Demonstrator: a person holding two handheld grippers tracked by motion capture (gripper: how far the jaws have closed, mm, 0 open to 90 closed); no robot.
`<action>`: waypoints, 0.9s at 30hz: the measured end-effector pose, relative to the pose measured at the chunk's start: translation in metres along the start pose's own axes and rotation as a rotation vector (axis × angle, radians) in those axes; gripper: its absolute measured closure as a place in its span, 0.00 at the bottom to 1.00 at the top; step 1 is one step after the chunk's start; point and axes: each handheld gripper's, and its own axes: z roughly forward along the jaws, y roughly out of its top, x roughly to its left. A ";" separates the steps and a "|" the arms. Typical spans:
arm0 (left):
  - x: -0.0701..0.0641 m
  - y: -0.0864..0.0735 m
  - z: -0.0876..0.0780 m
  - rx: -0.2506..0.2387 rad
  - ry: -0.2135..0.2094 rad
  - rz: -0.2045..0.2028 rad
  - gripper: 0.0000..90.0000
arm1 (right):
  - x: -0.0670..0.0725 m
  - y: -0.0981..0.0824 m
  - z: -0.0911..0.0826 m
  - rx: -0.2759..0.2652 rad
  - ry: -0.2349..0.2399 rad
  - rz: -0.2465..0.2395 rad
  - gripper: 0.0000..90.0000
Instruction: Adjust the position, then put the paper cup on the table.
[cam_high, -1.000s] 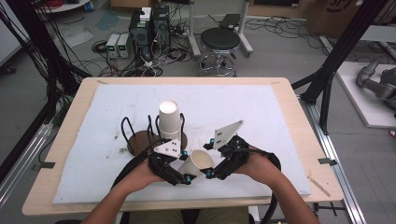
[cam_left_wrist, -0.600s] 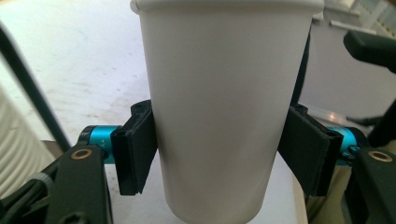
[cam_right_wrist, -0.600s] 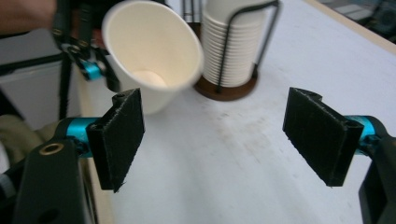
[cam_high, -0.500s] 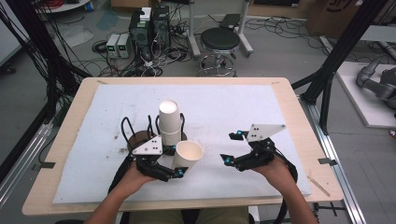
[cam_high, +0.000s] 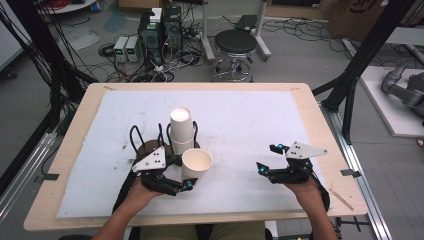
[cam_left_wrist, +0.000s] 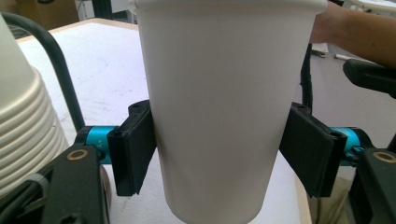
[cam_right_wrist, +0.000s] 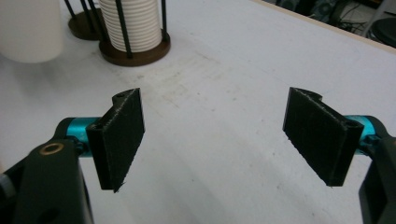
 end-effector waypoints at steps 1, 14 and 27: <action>0.001 0.000 -0.001 -0.005 0.011 0.001 0.33 | 0.000 -0.002 0.000 0.004 -0.006 0.000 0.24; 0.005 -0.001 -0.007 -0.051 0.041 0.003 0.33 | -0.003 -0.006 -0.007 -0.052 -0.065 0.024 0.23; 0.003 0.000 -0.004 -0.066 0.050 0.007 0.33 | -0.005 -0.006 -0.012 -0.079 -0.075 0.035 0.23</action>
